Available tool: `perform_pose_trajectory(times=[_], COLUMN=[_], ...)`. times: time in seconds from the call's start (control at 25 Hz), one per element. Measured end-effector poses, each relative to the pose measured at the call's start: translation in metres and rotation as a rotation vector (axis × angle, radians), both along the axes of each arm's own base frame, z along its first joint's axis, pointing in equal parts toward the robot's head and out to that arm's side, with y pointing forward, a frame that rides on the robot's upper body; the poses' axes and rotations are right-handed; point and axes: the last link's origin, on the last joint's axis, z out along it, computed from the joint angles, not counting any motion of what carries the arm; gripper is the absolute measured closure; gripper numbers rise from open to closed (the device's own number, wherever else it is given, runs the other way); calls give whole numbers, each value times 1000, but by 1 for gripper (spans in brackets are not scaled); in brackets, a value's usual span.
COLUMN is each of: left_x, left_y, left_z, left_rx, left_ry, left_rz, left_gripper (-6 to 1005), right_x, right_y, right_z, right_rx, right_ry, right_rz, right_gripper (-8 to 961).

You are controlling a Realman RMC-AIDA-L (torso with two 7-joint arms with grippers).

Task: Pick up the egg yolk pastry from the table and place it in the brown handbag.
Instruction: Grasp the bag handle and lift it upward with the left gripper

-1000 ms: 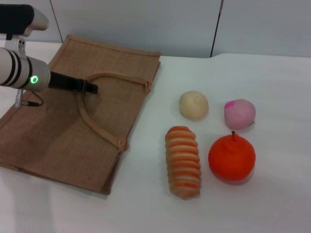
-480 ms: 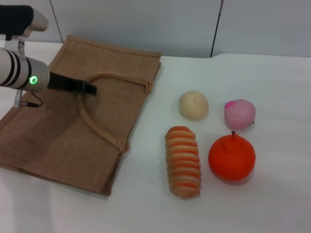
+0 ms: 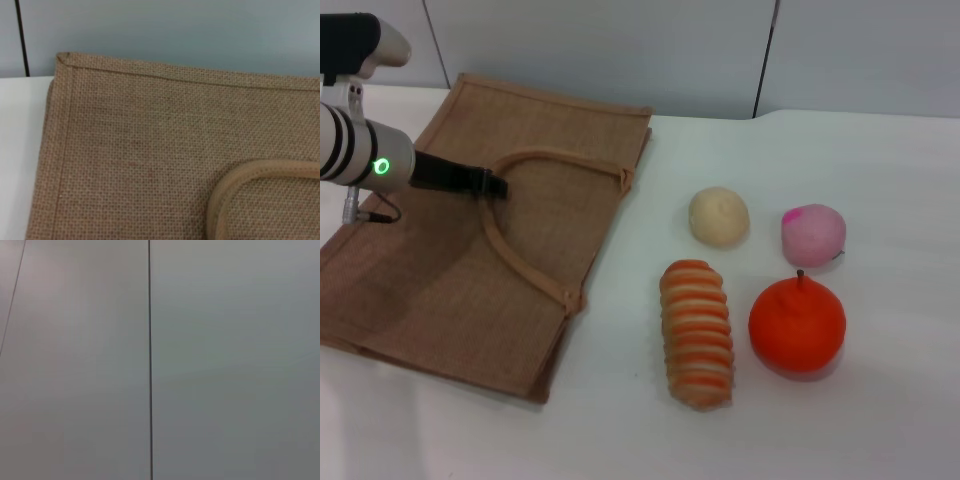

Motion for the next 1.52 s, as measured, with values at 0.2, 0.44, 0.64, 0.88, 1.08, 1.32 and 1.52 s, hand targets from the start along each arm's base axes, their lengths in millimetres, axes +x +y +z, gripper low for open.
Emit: perform_pose_trajectory(times=[0.2, 0.44, 0.64, 0.88, 1.08, 1.32, 1.52], left_x=[1, 2, 2, 2, 2, 1, 0], left_y=[1, 2, 2, 2, 1, 1, 0], left_z=[1, 1, 1, 0, 0, 0, 0], left_rx=[3, 4, 4, 3, 1, -2, 1], left_ry=[3, 4, 3, 2, 1, 0, 1], left_rz=[-3, -6, -5, -4, -3, -1, 1], left_gripper=[615, 633, 658, 709, 738, 794, 852], right_x=[0, 0, 0, -1, -1, -1, -1], right_y=[0, 0, 0, 0, 0, 0, 0], right_z=[0, 0, 0, 0, 0, 0, 0], right_rx=[0, 0, 0, 0, 1, 1, 1], right_ry=[0, 0, 0, 0, 0, 1, 0], right_rz=[0, 1, 1, 2, 4, 6, 4], right_gripper=[97, 97, 97, 97, 97, 97, 97])
